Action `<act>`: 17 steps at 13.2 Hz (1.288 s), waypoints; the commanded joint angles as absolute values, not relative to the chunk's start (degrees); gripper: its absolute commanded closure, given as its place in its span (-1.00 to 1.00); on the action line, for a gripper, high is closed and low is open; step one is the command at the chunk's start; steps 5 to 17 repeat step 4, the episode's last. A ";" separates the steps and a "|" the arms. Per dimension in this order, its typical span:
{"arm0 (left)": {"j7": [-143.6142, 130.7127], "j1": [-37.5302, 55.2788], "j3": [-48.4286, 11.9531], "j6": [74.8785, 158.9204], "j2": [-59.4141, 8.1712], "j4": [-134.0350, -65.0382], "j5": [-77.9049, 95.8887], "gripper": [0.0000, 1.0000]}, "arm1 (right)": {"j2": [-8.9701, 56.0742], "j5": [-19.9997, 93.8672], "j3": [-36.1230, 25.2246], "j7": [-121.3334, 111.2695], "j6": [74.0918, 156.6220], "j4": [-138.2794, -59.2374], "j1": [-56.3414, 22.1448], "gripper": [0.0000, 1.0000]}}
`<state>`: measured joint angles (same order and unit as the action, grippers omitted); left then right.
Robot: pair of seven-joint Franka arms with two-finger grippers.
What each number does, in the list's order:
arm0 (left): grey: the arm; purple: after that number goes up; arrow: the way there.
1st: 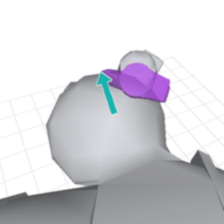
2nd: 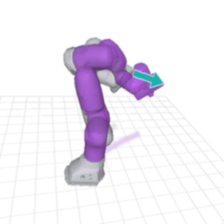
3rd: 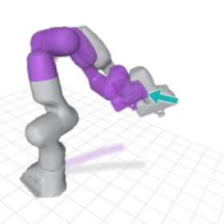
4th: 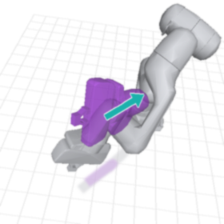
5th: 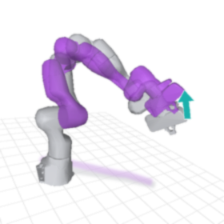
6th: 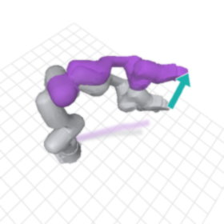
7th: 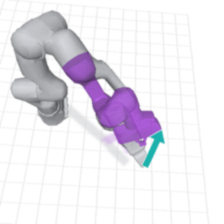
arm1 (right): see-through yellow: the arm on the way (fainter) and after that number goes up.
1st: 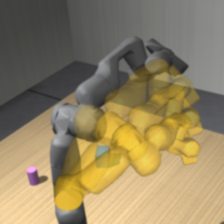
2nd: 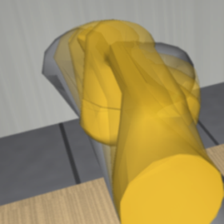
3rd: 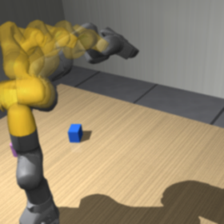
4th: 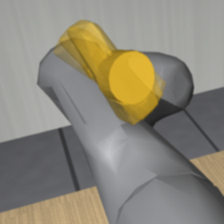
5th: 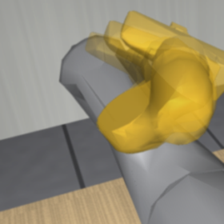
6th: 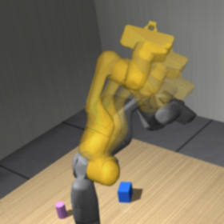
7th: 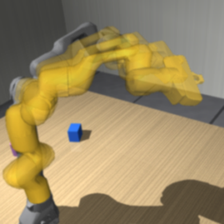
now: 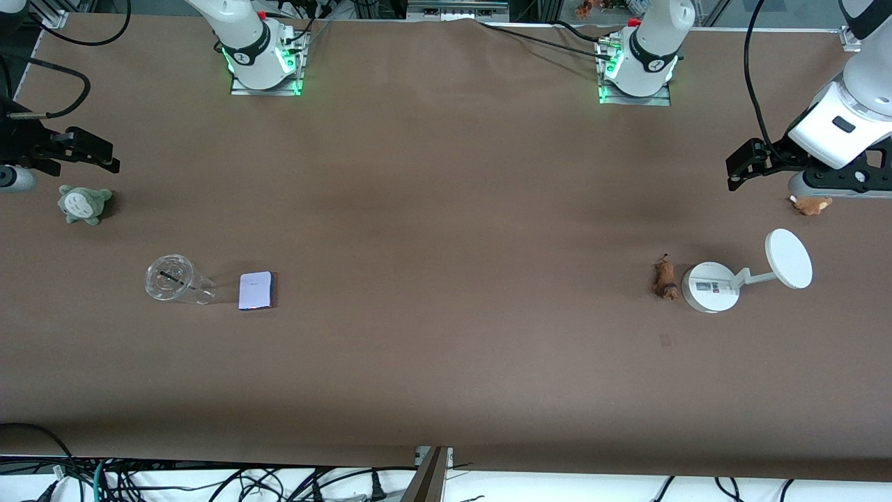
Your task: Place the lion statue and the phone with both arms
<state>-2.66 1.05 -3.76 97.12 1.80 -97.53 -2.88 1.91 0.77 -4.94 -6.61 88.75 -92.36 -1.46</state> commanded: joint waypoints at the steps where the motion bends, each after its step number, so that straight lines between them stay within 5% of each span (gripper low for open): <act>1: -1.67 1.23 -3.60 95.80 0.88 -95.71 -3.08 -1.00 | 3.25 -0.09 -4.75 -6.59 87.10 -89.30 -0.79 -0.99; 17: -1.67 1.06 -3.52 95.71 0.88 -95.80 -3.08 -1.00 | 3.60 0.09 -4.83 -6.85 87.10 -89.12 -0.79 -0.99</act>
